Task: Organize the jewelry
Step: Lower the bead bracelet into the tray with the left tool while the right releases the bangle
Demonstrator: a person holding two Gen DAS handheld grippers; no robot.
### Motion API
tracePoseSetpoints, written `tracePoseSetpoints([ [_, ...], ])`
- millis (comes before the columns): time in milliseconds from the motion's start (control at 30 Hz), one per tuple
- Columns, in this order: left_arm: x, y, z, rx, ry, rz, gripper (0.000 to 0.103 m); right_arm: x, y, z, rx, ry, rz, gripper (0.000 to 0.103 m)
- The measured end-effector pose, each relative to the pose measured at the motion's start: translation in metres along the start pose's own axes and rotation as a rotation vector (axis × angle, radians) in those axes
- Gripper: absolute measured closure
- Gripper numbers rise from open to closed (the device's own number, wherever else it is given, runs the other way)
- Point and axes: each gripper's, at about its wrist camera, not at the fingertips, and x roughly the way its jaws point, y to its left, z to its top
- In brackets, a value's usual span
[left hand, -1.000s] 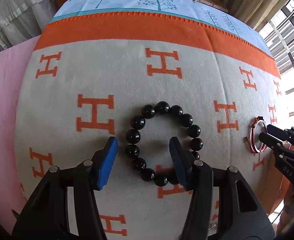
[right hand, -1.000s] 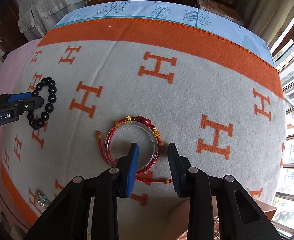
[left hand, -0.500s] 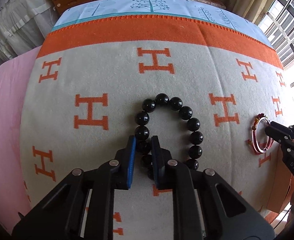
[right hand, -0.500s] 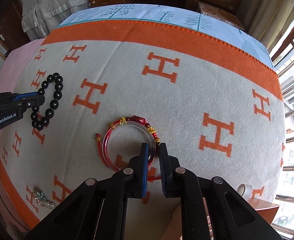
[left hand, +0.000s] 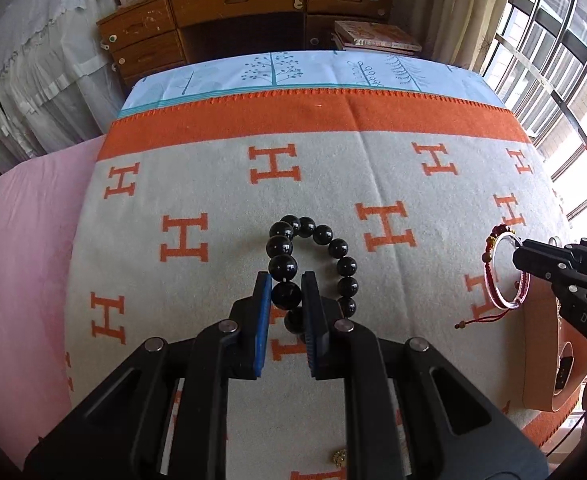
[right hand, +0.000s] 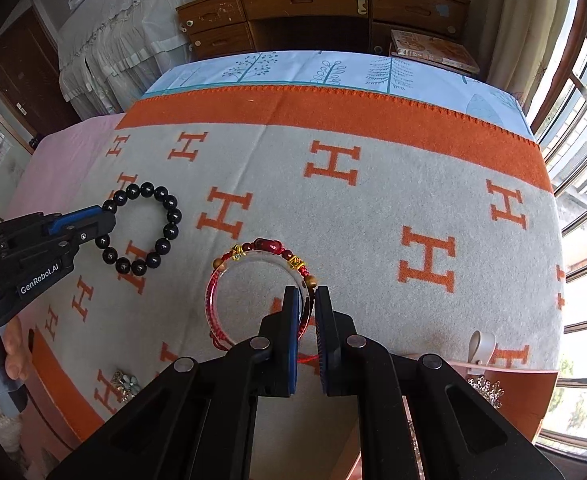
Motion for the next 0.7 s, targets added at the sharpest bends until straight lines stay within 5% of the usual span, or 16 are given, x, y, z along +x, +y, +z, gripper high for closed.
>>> tracePoseSetpoints([
  [333, -0.082, -0.063, -0.013, 0.105, -0.111, -0.081, 0.091, -0.089, -0.026, -0.052, 0.06, -0.152, 0.03, 0.095],
  [700, -0.16, -0.168, -0.03, 0.257, -0.234, -0.237, 0.091, -0.179, -0.087, -0.123, 0.141, -0.307, -0.084, 0.095],
])
